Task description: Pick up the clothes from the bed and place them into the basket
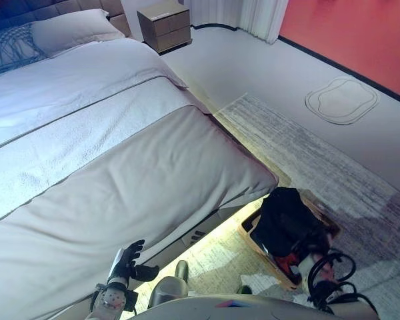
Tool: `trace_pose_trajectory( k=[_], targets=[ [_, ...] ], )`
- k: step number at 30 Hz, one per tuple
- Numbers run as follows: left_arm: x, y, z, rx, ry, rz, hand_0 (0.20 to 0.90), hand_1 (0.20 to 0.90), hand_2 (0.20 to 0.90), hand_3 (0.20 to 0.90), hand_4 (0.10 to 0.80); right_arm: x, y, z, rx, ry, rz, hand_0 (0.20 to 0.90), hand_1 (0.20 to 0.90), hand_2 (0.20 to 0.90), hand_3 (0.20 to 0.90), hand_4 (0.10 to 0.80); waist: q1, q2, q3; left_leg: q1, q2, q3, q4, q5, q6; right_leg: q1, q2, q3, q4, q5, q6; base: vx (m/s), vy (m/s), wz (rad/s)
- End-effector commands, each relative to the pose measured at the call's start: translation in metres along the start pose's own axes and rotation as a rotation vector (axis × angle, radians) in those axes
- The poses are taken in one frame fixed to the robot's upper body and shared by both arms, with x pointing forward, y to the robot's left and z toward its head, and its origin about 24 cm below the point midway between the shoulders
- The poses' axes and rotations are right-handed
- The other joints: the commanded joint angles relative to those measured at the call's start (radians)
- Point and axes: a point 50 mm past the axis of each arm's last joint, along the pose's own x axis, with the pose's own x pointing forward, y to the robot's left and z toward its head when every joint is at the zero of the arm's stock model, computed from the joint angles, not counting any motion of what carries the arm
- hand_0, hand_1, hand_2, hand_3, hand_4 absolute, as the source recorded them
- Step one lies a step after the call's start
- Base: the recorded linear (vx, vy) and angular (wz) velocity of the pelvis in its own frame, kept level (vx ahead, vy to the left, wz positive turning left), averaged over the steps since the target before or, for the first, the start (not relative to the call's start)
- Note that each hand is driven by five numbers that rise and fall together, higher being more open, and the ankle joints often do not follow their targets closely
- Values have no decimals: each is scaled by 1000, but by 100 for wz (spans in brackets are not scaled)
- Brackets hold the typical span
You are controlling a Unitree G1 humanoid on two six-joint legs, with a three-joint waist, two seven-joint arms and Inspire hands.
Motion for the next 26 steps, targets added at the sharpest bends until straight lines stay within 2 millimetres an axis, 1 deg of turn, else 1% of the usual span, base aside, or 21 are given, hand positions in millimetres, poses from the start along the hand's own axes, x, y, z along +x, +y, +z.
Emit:
trace_pose_trajectory(
  k=[1,2,4,5,7,10,15,18,26],
  targets=[
    [10,6,18,-57,-47,12,900,900,900,900,800,-3,-6,-18,-177,103,39,900,900,900,900,800,17,-19,-31,-50,-22,-110,2,-30,-10,57,0,-29,28,-55,23,0,0,0],
    [10,4,17,-60,-39,3,900,900,900,900,800,-6,-10,-33,-241,196,28,900,900,900,900,800,17,-18,-31,-48,-24,-111,2,-31,-9,59,1,-30,30,-58,22,0,0,0],
    [10,1,16,-69,-23,-21,900,900,900,900,800,-14,-19,-56,-291,315,21,900,900,900,900,800,16,-16,-33,-42,-27,-114,2,-34,-8,65,1,-32,30,-59,22,13,20,0],
    [10,0,15,-71,-15,-29,900,900,900,900,800,-17,-21,-63,-306,356,21,900,900,900,900,800,14,-15,-34,-38,-29,-115,2,-35,-7,69,0,-32,30,-60,23,38,52,0],
    [9,-3,11,-77,6,-54,900,900,900,900,800,-20,-19,-72,-310,402,30,900,900,900,900,800,7,-11,-38,-29,-31,-115,2,-38,-6,71,-2,-29,37,-64,23,31,69,-2],
    [9,-3,10,-92,14,-53,900,900,900,900,800,-19,-16,-70,-292,388,59,900,900,900,900,800,-4,-9,-40,-24,-33,-111,2,-40,-5,67,-3,-20,41,-64,24,4,50,2],
    [9,-1,7,-119,36,-52,900,900,900,900,800,-18,-25,-66,-297,376,39,900,900,900,900,800,-34,-5,-43,-16,-34,-89,2,-48,-3,58,-5,0,46,-65,31,-2,45,-2],
    [9,-3,7,-125,38,-56,900,900,900,900,800,-17,-28,-65,-297,373,27,900,900,900,900,800,-38,-2,-42,-13,-34,-84,2,-52,-2,57,-8,3,46,-66,32,5,25,-7],
    [7,-6,1,-151,67,-58,900,900,900,900,800,-18,-30,-67,-290,372,4,900,900,900,900,800,-45,0,-51,2,-39,-76,2,-62,3,66,-13,5,38,-59,37,16,10,-1]
  ],
)
